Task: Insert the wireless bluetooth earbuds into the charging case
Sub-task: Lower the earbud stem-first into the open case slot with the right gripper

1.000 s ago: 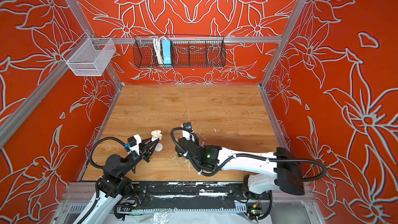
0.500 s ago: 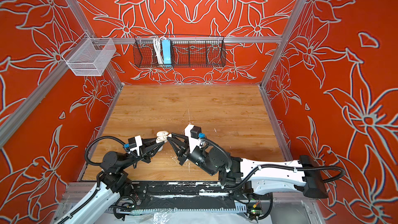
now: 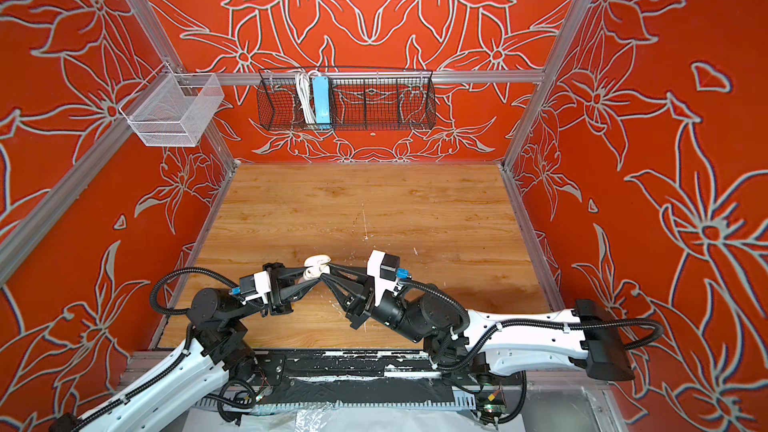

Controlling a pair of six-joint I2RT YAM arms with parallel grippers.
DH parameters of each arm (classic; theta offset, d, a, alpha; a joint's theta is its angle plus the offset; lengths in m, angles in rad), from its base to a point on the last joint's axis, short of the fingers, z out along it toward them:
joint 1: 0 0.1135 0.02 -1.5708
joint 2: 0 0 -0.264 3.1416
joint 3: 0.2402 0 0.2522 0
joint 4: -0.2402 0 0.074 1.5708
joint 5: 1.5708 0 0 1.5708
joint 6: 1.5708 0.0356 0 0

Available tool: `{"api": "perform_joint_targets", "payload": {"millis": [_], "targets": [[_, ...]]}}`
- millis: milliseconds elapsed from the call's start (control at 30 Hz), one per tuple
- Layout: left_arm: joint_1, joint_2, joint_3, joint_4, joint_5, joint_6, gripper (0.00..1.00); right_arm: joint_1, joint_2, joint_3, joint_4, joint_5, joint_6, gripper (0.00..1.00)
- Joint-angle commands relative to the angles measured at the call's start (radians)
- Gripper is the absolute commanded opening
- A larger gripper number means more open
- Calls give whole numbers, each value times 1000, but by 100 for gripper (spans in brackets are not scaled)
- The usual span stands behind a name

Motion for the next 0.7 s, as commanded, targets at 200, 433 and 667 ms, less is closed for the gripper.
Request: {"api": "perform_joint_targets", "payload": {"millis": [200,433,667], "targets": [[-23,-74,16,29,29,39,0,3,55,-9,133,-42,-23,14],[-26,-123,12,-3,24,45,0,3,67,-23,155,-22,-17,14],[-28,-113,16,-2,23,40,0,3,103,-5,156,-23,-18,14]]}}
